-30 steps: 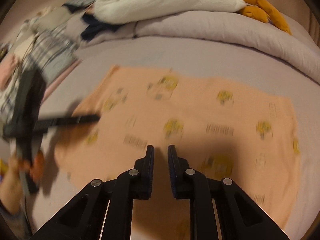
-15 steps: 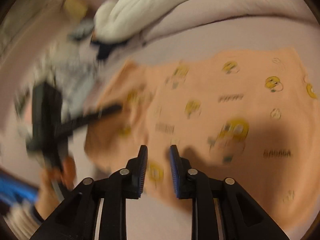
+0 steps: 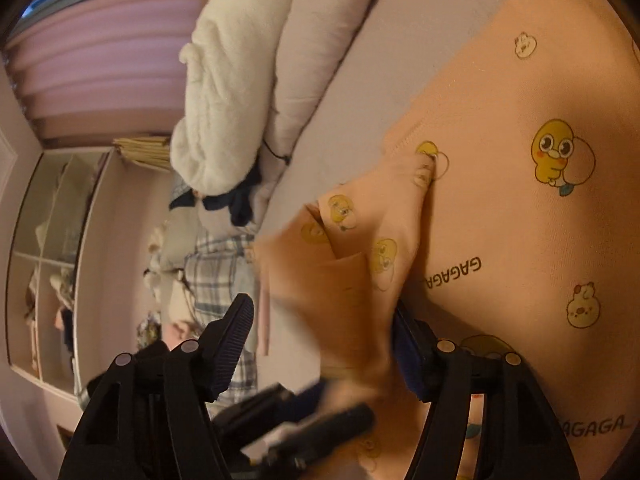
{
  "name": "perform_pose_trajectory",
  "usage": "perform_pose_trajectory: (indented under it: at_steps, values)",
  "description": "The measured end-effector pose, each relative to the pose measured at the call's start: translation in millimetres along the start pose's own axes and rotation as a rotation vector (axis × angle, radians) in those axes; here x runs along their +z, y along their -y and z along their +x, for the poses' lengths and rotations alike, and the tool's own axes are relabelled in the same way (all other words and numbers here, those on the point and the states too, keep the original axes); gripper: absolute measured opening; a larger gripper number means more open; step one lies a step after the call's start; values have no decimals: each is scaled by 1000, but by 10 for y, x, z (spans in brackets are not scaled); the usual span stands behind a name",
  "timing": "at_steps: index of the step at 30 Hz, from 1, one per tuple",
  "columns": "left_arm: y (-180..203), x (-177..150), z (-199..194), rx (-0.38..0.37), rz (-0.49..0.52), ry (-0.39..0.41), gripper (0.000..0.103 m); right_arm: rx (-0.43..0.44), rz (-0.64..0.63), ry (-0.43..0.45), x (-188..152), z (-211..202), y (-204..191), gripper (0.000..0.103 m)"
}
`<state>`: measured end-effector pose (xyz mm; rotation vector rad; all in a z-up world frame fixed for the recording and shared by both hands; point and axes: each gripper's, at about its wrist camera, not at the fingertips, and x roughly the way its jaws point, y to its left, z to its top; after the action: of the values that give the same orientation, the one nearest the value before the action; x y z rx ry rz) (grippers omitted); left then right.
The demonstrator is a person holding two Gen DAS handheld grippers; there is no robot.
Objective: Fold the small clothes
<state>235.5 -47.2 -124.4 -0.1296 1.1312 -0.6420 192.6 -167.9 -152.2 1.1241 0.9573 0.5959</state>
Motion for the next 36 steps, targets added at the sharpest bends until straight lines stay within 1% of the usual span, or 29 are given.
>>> perform_pose_trajectory:
  at_steps: [2,3,4,5,6,7,8,10,11,14,17,18,21,22,25,27,30,31,33,34,35,36]
  values:
    - [-65,-100,-57,-17,-22,-2,28,-44,-24,-13,-23,13,-11,67]
    - [-123,-178,-140,-34,-38,10,28,-65,-42,-20,-30,-1,-45,67]
    - [-156,-218,-192,-36,-48,15,28,-100,-65,-27,-15,25,-75,65]
    - [-205,-272,-258,-37,-60,21,28,-136,-84,-33,-2,10,-80,57]
    - [-278,-341,-344,-43,-77,30,28,-192,-119,-38,15,63,-109,50]
    - [-338,-398,-418,-43,-88,38,28,-247,-148,-39,23,121,-123,35]
    - [-375,-465,-484,-32,-93,45,29,-284,-161,-39,38,135,-111,23]
    - [-472,-564,-622,4,-104,60,29,-328,-180,-27,62,164,-112,13]
    - [-484,-602,-660,15,-110,63,29,-340,-191,-22,43,135,-106,11]
    - [-580,-708,-766,38,-129,74,29,-379,-264,10,6,34,-268,9]
    - [-617,-787,-818,32,-143,80,29,-388,-348,55,43,-157,-497,9]
    - [-612,-814,-815,31,-143,79,29,-403,-383,72,71,-267,-588,9]
    - [-483,-730,-715,16,-137,71,29,-452,-438,110,193,-456,-697,9]
    - [-437,-718,-696,11,-131,68,29,-474,-449,130,253,-579,-715,9]
    - [-322,-625,-564,-7,-108,53,29,-532,-458,160,350,-701,-655,9]
    - [-221,-588,-489,-12,-87,47,29,-591,-437,167,427,-794,-494,9]
    - [-68,-477,-364,-30,-59,44,29,-635,-404,155,491,-809,-281,9]
    - [-28,-452,-336,-36,-53,44,29,-657,-381,155,518,-811,-146,9]
    - [70,-391,-278,-42,-34,49,29,-647,-331,154,551,-836,7,9]
    - [146,-360,-245,-50,-16,52,29,-614,-291,152,571,-860,100,9]
    - [189,-321,-218,-58,-2,54,29,-571,-263,152,587,-889,154,12]
    - [226,-296,-197,-65,7,55,29,-528,-245,157,603,-917,188,12]
